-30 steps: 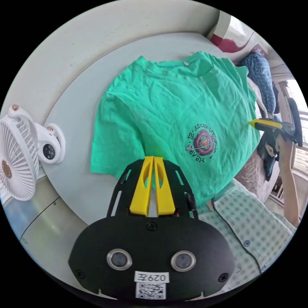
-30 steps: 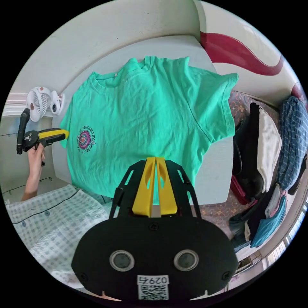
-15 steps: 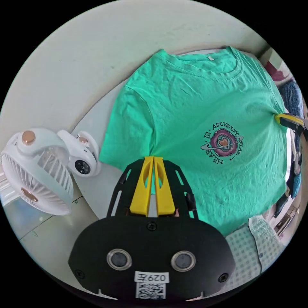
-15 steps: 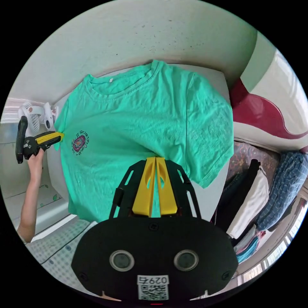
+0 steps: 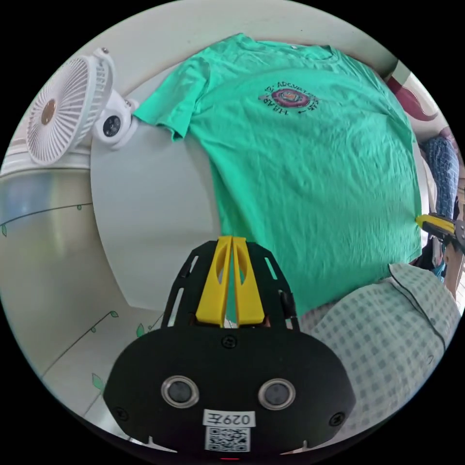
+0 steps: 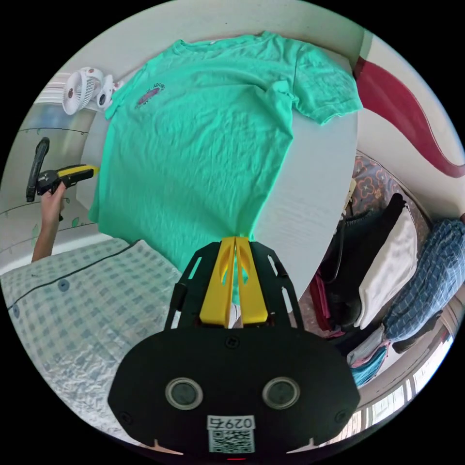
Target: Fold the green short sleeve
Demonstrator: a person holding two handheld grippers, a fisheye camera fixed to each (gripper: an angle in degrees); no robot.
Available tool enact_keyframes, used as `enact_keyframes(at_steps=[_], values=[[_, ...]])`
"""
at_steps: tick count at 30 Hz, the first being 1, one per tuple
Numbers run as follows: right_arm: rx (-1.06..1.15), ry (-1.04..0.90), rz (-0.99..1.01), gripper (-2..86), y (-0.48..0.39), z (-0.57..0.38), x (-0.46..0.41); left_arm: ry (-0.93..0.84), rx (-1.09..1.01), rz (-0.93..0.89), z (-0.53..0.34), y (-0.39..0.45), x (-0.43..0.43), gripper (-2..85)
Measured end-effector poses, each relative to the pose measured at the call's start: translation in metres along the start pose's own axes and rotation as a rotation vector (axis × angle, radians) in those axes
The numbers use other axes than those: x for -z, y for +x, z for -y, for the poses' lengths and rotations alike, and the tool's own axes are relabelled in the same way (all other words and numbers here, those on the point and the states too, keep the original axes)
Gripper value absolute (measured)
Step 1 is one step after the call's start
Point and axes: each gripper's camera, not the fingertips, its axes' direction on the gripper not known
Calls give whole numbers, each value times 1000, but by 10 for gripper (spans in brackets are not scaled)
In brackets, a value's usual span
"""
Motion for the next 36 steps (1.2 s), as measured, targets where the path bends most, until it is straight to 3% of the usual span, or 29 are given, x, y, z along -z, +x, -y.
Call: enact_keyframes(at_steps=[4, 6, 12, 17, 26, 31, 34, 36], values=[[4, 3, 58, -5, 5, 3, -8, 13, 117, -177, -34, -41, -17, -10], [16, 59, 46, -4, -1, 9, -6, -24, 146, -207, -44, -54, -27, -10], [136, -40, -70, -4, -26, 39, -28, 38, 187, -249, -87, -88, -27, -7], [116, -68, -9, -5, -13, 46, -27, 89, 156, -393, -119, -99, -34, 26], [168, -109, -52, -5, -12, 52, -22, 124, 271, -280, -160, -132, -35, -8], [162, -105, -122, -5, -14, 50, -16, 162, 518, -651, -214, -202, -71, -10], [161, -92, -111, -5, -5, 47, -9, 71, 464, -708, -217, -200, -95, -10], [145, -117, -70, -5, 4, 47, -6, 107, 458, -720, -221, -199, -89, -10]])
